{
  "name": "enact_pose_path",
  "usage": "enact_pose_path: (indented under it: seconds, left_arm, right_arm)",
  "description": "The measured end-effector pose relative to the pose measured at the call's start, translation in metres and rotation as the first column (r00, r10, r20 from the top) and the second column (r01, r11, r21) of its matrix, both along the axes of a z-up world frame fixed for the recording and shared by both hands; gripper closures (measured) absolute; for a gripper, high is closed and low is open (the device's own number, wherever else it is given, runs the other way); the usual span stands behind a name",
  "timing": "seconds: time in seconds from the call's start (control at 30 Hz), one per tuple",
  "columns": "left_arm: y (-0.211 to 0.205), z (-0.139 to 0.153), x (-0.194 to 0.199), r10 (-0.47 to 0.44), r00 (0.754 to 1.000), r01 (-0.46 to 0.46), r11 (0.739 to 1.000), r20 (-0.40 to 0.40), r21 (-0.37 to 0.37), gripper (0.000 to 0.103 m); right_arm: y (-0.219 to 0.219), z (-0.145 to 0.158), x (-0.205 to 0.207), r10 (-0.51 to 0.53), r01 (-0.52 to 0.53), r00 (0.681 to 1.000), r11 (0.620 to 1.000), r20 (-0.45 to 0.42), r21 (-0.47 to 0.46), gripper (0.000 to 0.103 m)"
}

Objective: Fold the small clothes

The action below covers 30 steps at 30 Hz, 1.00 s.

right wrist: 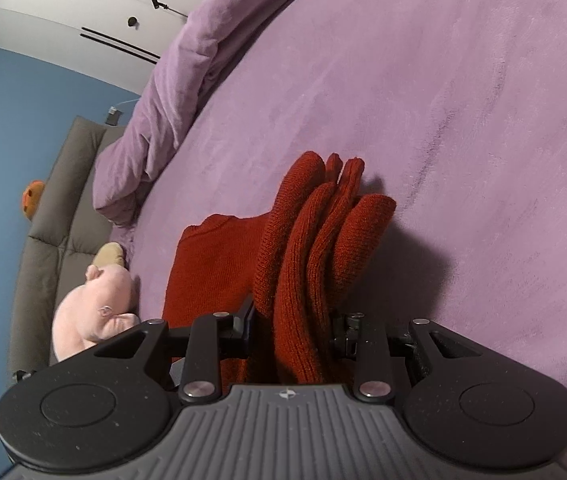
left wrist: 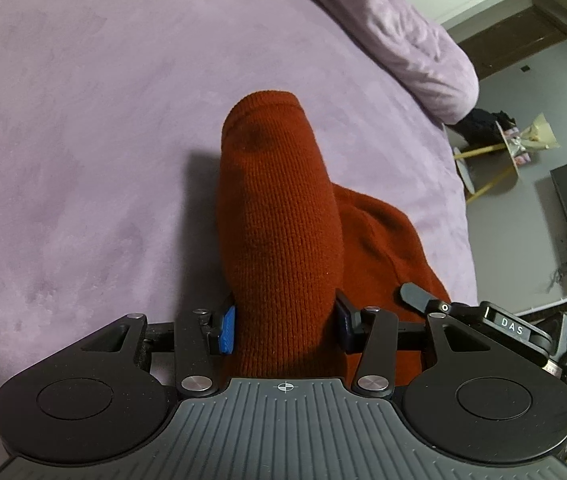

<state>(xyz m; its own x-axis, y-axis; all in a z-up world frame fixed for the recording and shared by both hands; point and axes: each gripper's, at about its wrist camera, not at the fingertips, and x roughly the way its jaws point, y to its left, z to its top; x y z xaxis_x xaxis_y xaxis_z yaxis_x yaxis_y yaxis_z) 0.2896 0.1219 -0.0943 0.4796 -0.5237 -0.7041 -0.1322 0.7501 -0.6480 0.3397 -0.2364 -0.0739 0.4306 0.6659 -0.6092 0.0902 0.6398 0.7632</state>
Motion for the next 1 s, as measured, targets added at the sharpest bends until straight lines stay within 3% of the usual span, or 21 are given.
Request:
enact_pose_path:
  seconds: [0.13, 0.23, 0.37, 0.53, 0.63, 0.7, 0.83, 1.0]
  left_arm:
    - [0.000, -0.005, 0.003, 0.002, 1.000, -0.002, 1.000, -0.009, 0.021, 0.051]
    - [-0.001, -0.009, 0.003, 0.000, 1.000, 0.001, 0.999, -0.021, 0.044, 0.050]
    - [-0.002, -0.015, 0.003, -0.002, 0.999, 0.004, 0.997, -0.033, 0.081, 0.048]
    - [-0.004, -0.012, -0.003, 0.013, 1.000, -0.010, 0.991, -0.020, 0.137, 0.038]
    - [-0.004, -0.001, -0.010, 0.017, 1.000, -0.021, 0.980, 0.023, 0.198, 0.038]
    - [-0.002, 0.009, -0.023, 0.032, 0.997, -0.049, 0.970, 0.074, 0.239, 0.039]
    - [0.000, 0.016, -0.078, 0.056, 0.979, -0.121, 0.934, 0.198, 0.336, 0.038]
    - [-0.009, 0.005, -0.139, 0.071, 0.972, -0.151, 0.919, 0.222, 0.365, 0.038]
  right_arm:
    - [0.005, -0.002, 0.000, 0.002, -0.002, 1.000, 0.998, 0.002, -0.059, 0.073]
    - [0.017, 0.000, -0.001, 0.030, -0.025, 0.999, 0.984, 0.024, -0.175, 0.073]
    - [0.031, 0.002, -0.004, 0.065, -0.046, 0.996, 0.949, 0.053, -0.312, 0.070]
    - [0.043, 0.011, -0.015, 0.124, -0.041, 0.982, 0.877, 0.143, -0.479, 0.059]
    - [0.034, 0.020, -0.026, 0.071, 0.049, 0.976, 0.846, 0.204, -0.530, 0.057]
    - [0.022, 0.027, -0.041, 0.024, 0.100, 0.973, 0.854, 0.231, -0.511, 0.057]
    - [0.001, 0.033, -0.085, -0.022, 0.129, 0.963, 0.912, 0.267, -0.390, 0.057]
    - [-0.007, 0.012, -0.123, -0.078, 0.123, 0.980, 0.961, 0.185, -0.249, 0.056]
